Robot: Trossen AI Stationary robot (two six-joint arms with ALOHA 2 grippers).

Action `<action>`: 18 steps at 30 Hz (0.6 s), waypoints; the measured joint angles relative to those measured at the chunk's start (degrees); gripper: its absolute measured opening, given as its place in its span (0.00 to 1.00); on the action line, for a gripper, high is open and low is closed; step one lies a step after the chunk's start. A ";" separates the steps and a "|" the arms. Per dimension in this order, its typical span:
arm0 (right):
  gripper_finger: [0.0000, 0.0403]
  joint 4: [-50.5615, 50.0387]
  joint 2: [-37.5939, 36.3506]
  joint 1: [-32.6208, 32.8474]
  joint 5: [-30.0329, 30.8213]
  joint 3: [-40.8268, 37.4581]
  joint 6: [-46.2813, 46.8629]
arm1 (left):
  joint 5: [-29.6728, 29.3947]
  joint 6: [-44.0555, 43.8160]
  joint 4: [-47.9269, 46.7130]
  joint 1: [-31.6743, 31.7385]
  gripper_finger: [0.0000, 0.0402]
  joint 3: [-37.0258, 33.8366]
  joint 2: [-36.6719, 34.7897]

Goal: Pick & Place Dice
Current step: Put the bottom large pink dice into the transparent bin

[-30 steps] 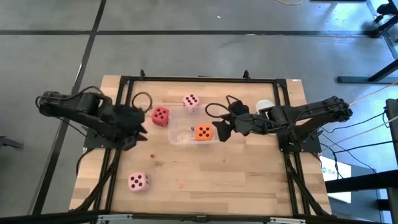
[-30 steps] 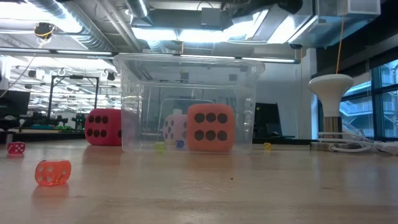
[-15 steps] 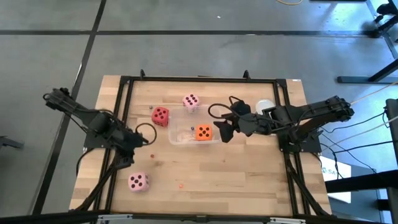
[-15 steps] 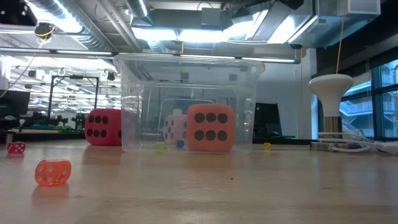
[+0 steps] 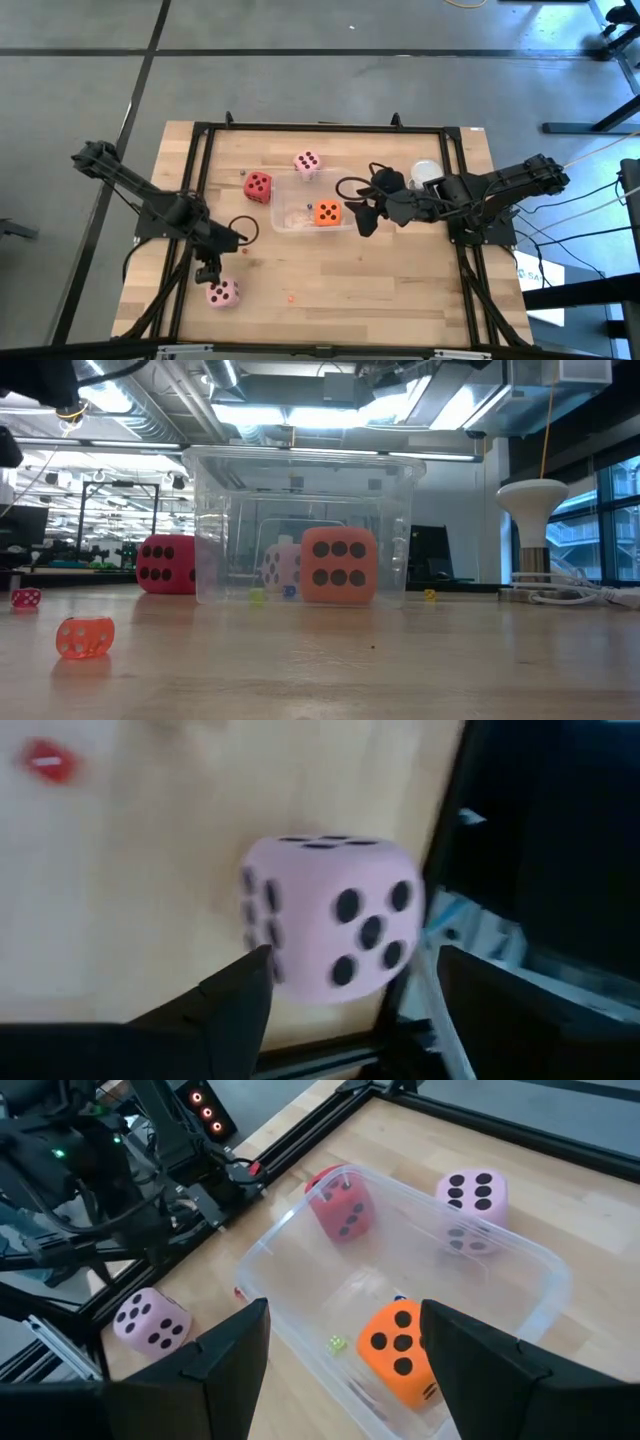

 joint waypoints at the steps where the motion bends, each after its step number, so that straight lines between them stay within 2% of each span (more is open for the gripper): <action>1: 0.64 -0.31 0.00 -0.01 0.00 0.00 -0.12 | 0.40 -0.40 1.67 0.00 0.69 -0.76 0.00; 8: 0.64 -1.55 0.00 -0.02 -0.48 0.00 -0.14 | 3.49 -4.22 7.17 -0.01 0.73 -5.63 0.05; 18: 0.64 -1.58 0.00 -0.01 -0.68 0.00 0.04 | 3.43 -4.93 14.75 -0.38 0.78 -9.34 0.36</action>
